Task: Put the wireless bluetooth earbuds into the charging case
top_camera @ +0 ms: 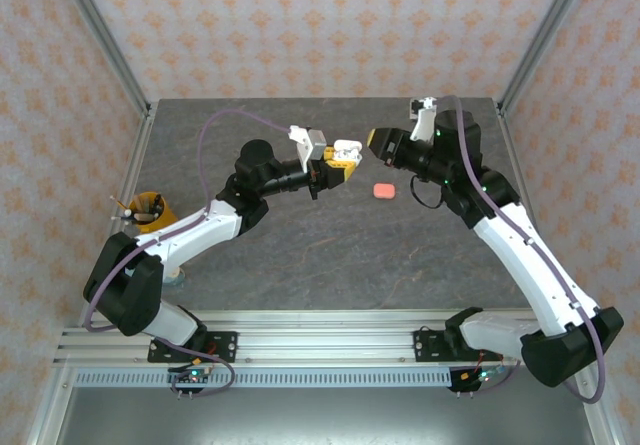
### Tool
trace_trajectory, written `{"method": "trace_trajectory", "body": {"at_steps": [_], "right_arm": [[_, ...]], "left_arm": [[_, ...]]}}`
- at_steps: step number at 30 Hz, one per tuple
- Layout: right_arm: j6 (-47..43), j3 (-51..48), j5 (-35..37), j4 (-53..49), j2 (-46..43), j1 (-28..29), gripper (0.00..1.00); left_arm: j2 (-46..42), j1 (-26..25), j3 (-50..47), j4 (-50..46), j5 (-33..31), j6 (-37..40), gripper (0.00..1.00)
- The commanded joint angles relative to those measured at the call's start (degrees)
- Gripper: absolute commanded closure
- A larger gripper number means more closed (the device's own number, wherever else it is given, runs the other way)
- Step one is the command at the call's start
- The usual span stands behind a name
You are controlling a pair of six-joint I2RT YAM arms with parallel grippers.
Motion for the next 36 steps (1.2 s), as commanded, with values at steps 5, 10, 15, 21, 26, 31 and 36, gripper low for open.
{"method": "trace_trajectory", "body": {"at_steps": [5, 10, 15, 21, 26, 31, 36], "right_arm": [[0.8, 0.2, -4.2, 1.1, 0.2, -0.1, 0.69], [2.5, 0.4, -7.3, 3.5, 1.4, -0.1, 0.7], [3.8, 0.4, -10.0, 5.5, 3.5, -0.1, 0.71], [4.3, 0.6, -12.3, 6.4, 4.6, -0.1, 0.72], [3.8, 0.1, -13.2, 6.1, 3.7, -0.1, 0.72], [2.5, -0.3, -6.7, 3.1, 2.0, -0.2, 0.68], [3.1, -0.9, -3.4, 3.1, -1.1, -1.5, 0.6]], "left_arm": [[-0.4, -0.4, 2.3, 2.3, 1.6, 0.6, 1.0], [-0.1, -0.5, 2.7, 2.2, 1.8, 0.4, 1.0], [0.1, -0.5, 2.9, 1.9, 1.9, 0.6, 1.0], [0.5, -0.5, 3.3, 1.8, 2.0, 0.4, 1.0], [0.9, -0.4, 3.5, 1.5, 1.9, 0.5, 1.0], [1.3, -0.4, 3.2, 1.4, 2.0, 0.7, 1.0], [1.2, -0.5, 2.6, 1.8, 2.0, 0.6, 1.0]]}}
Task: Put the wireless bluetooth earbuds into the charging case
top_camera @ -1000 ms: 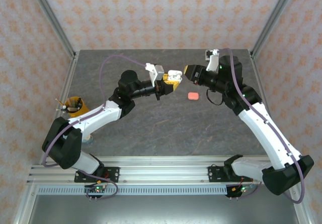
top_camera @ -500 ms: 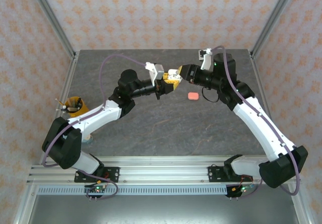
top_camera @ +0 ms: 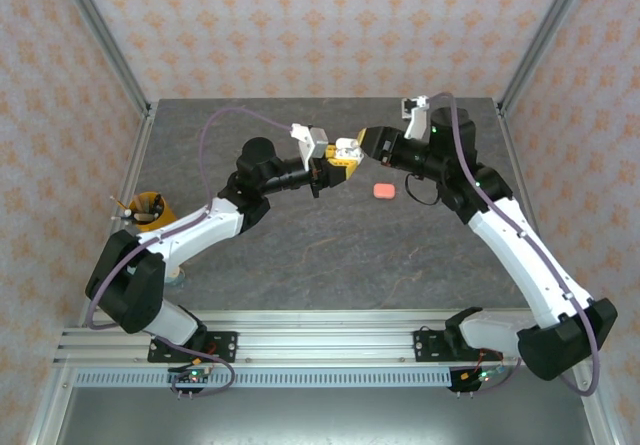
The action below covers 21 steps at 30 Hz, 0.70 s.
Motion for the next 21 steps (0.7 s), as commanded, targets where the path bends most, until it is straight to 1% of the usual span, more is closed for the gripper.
{"method": "trace_trajectory", "body": {"at_steps": [1, 4, 11, 21], "right_arm": [[0.0, 0.0, 2.6, -0.1, -2.8, -0.6, 0.6], [0.4, 0.8, 1.1, 0.0, -2.8, -0.6, 0.61], [1.0, 2.2, -5.2, 0.6, -0.2, -0.6, 0.66], [2.2, 1.3, -7.6, 2.0, 1.4, -0.7, 0.69]], "left_arm": [[0.1, -0.5, 1.2, 1.7, 1.5, 0.6, 1.0], [0.1, -0.5, 1.3, 1.7, 1.5, 0.7, 1.0], [0.4, -0.5, 1.9, 1.5, 1.6, 0.7, 1.0], [0.4, -0.5, 2.5, 0.9, 1.7, 1.1, 1.0]]}}
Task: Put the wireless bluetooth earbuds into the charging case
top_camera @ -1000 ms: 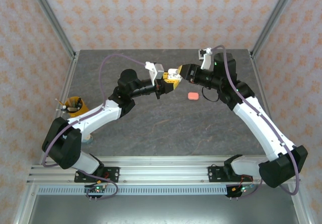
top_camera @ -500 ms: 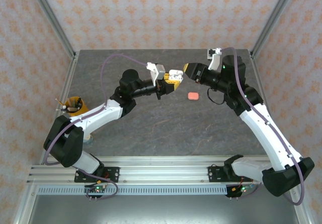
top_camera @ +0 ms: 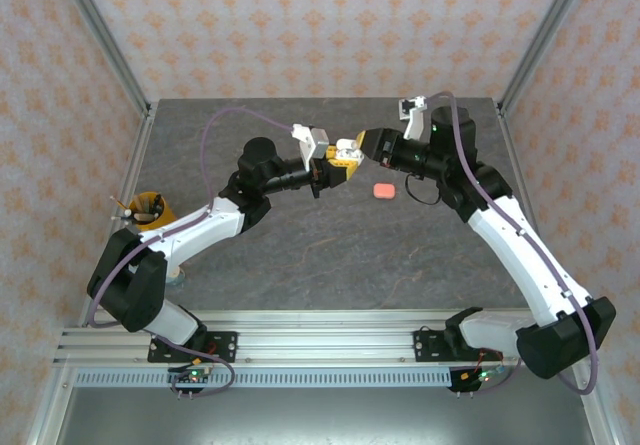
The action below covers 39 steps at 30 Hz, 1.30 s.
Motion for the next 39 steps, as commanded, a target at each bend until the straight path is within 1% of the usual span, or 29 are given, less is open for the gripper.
{"method": "trace_trajectory", "body": {"at_steps": [1, 14, 22, 24, 27, 33, 39], "right_arm": [[0.9, 0.8, -2.2, 2.1, -0.2, -0.2, 0.69], [1.3, -1.2, -6.3, 2.8, 0.2, -0.2, 0.7], [0.1, -0.7, -9.2, 2.0, -0.6, -0.2, 0.7], [-0.7, -0.5, -8.2, 1.1, -1.0, -0.2, 0.7], [-1.2, -0.4, -3.5, 0.4, -1.9, -0.3, 0.7], [-1.8, 2.6, 2.3, -0.4, -2.8, -0.3, 0.66], [-2.0, 4.6, 2.4, -1.1, -1.8, -0.3, 0.66]], "left_arm": [[0.0, -0.5, 2.4, 1.1, 1.2, 0.8, 1.0], [0.5, -0.4, 3.4, 1.2, 1.2, 0.8, 1.0], [0.9, -0.5, 3.7, 1.2, 1.1, 0.6, 1.0], [0.9, -0.4, 3.7, 1.2, 1.1, 0.6, 1.0], [0.9, -0.5, 3.5, 1.3, 1.1, 0.5, 1.0], [0.8, -0.4, 2.8, 1.4, 1.2, 0.4, 1.0], [0.3, -0.5, 2.0, 2.3, 1.1, 0.4, 1.0]]}}
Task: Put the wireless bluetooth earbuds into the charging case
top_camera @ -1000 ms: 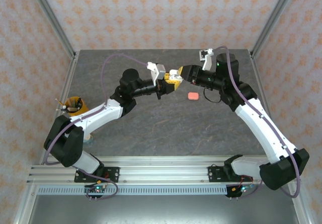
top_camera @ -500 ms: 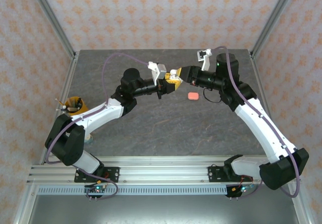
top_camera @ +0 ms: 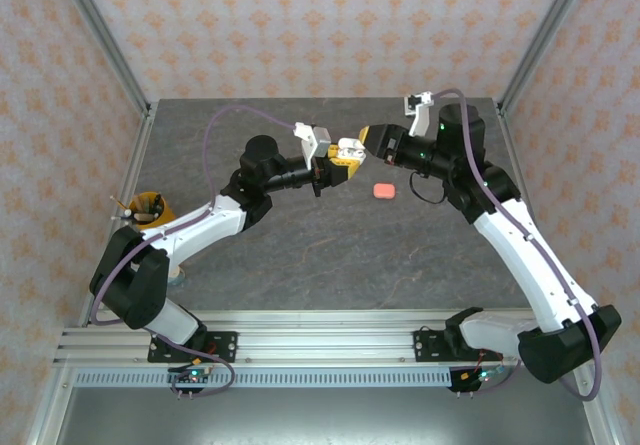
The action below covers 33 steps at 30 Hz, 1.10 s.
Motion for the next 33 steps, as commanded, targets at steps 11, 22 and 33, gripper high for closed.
{"method": "trace_trajectory", "body": {"at_steps": [11, 22, 33], "right_arm": [[-6.0, 20.0, 9.5, -16.8, 14.1, -0.2, 0.76], [-12.3, 36.1, 3.3, -35.0, 28.4, 1.5, 0.79], [-12.4, 20.0, 10.2, -33.3, 12.8, 3.6, 0.82]], "left_arm": [[-0.3, -0.4, 1.9, 0.9, 1.7, 0.5, 1.0], [1.4, -0.5, 3.2, 0.7, -0.8, -0.1, 1.0], [4.2, -0.3, 4.9, -0.1, -4.3, -1.6, 1.0]]}}
